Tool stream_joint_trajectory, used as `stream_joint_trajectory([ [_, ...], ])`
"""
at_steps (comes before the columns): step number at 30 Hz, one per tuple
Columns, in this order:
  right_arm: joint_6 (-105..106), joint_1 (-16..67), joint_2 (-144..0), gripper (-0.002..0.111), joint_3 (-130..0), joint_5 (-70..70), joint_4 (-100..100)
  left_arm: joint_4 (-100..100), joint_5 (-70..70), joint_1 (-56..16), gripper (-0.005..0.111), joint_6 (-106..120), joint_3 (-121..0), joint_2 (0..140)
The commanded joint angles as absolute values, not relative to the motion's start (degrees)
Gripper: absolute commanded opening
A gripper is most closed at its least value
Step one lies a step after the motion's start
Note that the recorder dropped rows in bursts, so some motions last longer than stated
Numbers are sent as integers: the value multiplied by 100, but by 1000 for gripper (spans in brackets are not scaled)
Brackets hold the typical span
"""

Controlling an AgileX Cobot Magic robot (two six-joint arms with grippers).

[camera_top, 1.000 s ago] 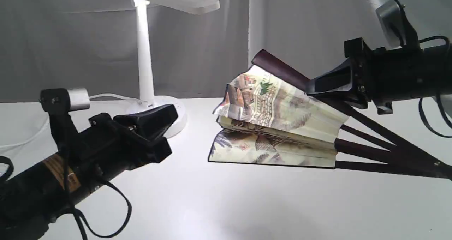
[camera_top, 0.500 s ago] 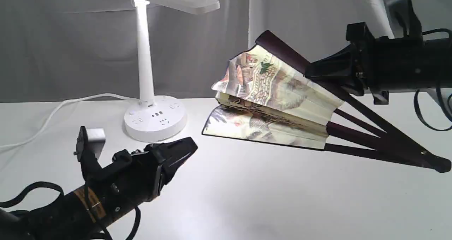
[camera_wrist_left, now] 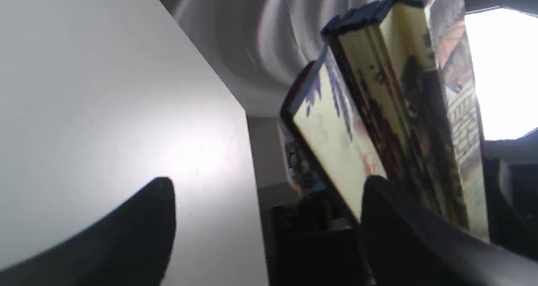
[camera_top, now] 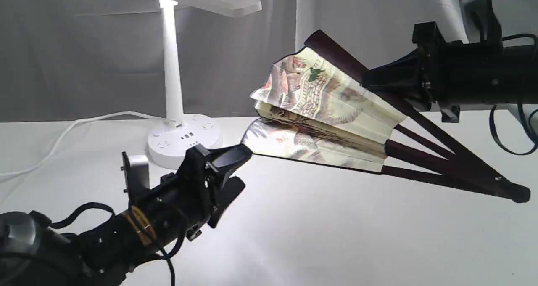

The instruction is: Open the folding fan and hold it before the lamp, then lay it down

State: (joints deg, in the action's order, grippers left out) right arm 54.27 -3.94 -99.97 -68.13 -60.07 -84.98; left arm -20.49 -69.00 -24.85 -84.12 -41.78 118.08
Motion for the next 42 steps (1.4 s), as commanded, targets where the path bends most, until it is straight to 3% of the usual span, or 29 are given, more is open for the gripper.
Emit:
stream_joint_trajectory([
  [1,5518,-407,-9976,0,-6782,-6018,-8699,-2087,-6996,-2488,65,-8912,-4520,11978],
  [14,5521,-407,-9976,0,-6782,-5817,-8767,-2164,-6996,-2488,61,-9902,-5709,12584],
  [22,5521,-407,-10090,0,-6782,-5781,-8805,-2272,-6996,-2562,39,-9924,-5843,12658],
  [27,5521,-407,-10344,0,-6782,-6082,-8934,-2286,-6996,-2562,35,-9984,-5843,12658],
  [33,5613,-407,-10439,0,-6782,-5993,-9106,-2300,-6996,-2562,2,-10038,-5832,12658],
  [42,5653,-407,-10439,0,-6782,-6019,-9102,-2517,-6996,-2562,0,-10331,-5832,12658],
])
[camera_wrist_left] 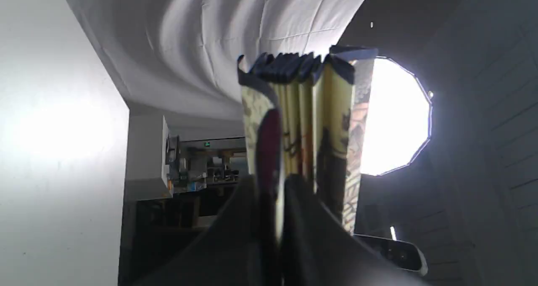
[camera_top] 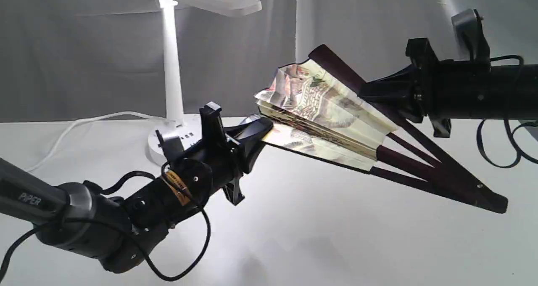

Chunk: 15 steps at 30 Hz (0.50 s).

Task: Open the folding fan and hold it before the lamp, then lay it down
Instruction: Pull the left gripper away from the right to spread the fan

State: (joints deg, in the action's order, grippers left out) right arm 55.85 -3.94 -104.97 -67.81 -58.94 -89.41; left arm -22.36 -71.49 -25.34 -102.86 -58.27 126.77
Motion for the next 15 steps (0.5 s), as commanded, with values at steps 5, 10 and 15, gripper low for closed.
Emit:
stream_joint_trajectory([
  [5,5653,-407,-10439,9,-6782,-6019,-9104,-2571,-6996,-2562,0,-10493,-5832,12658],
  [10,5653,-407,-10439,24,-6782,-5996,-9104,-2854,-6996,-2562,0,-10753,-5832,12658],
  [15,5653,-407,-10439,31,-6782,-5996,-9104,-3146,-6996,-2562,0,-10960,-5832,12658],
])
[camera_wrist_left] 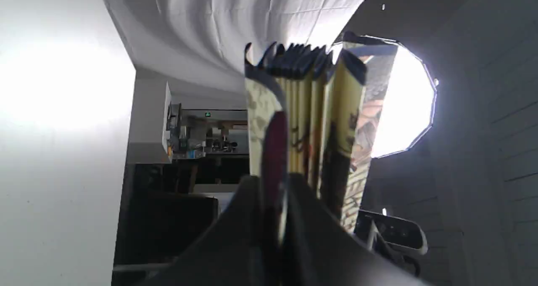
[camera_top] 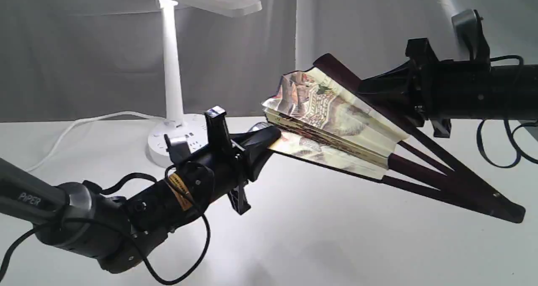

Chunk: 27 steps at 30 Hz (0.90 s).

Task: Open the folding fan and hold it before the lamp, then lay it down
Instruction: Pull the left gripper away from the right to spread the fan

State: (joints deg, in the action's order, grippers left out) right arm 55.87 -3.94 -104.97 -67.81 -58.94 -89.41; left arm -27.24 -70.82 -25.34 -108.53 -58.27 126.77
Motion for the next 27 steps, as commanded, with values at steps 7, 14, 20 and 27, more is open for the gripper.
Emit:
stream_joint_trajectory([
  [7,5653,-407,-10439,31,-6782,-5840,-9054,-3407,-6996,-2562,0,-11229,-5832,12642],
  [14,5653,-407,-10439,30,-6782,-5732,-8952,-3446,-6996,-2562,0,-11213,-5832,12622],
  [20,5653,-407,-10439,25,-6782,-5710,-8788,-3587,-6996,-2562,0,-11286,-6199,12622],
  [27,5653,-407,-10439,18,-6782,-5711,-8720,-3925,-6996,-2562,0,-11422,-6298,12622],
])
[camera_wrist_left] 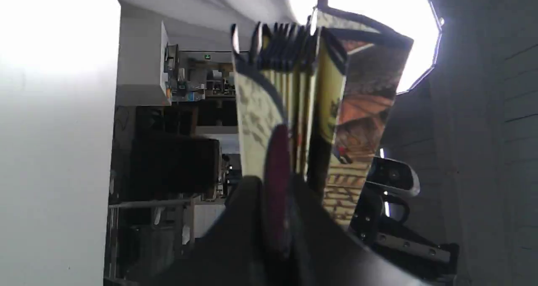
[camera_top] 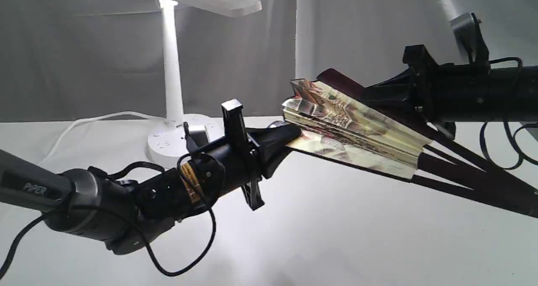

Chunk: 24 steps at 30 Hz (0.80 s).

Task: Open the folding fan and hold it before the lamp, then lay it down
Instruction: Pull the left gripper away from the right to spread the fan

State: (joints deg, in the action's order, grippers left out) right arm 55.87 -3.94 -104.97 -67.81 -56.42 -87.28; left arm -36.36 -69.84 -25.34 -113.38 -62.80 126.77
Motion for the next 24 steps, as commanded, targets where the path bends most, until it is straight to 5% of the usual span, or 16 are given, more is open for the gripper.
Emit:
stream_joint_trajectory([
  [1,5664,-407,-10439,17,-6782,-5711,-8692,-3983,-6996,-2562,0,-11422,-6298,12622],
  [6,5676,-407,-10439,0,-6782,-5431,-8542,-4081,-6996,-2562,0,-11432,-6286,12622],
  [24,5676,-407,-10439,0,-6782,-4620,-9242,-3466,-6996,-2528,0,-11312,-6054,12607],
])
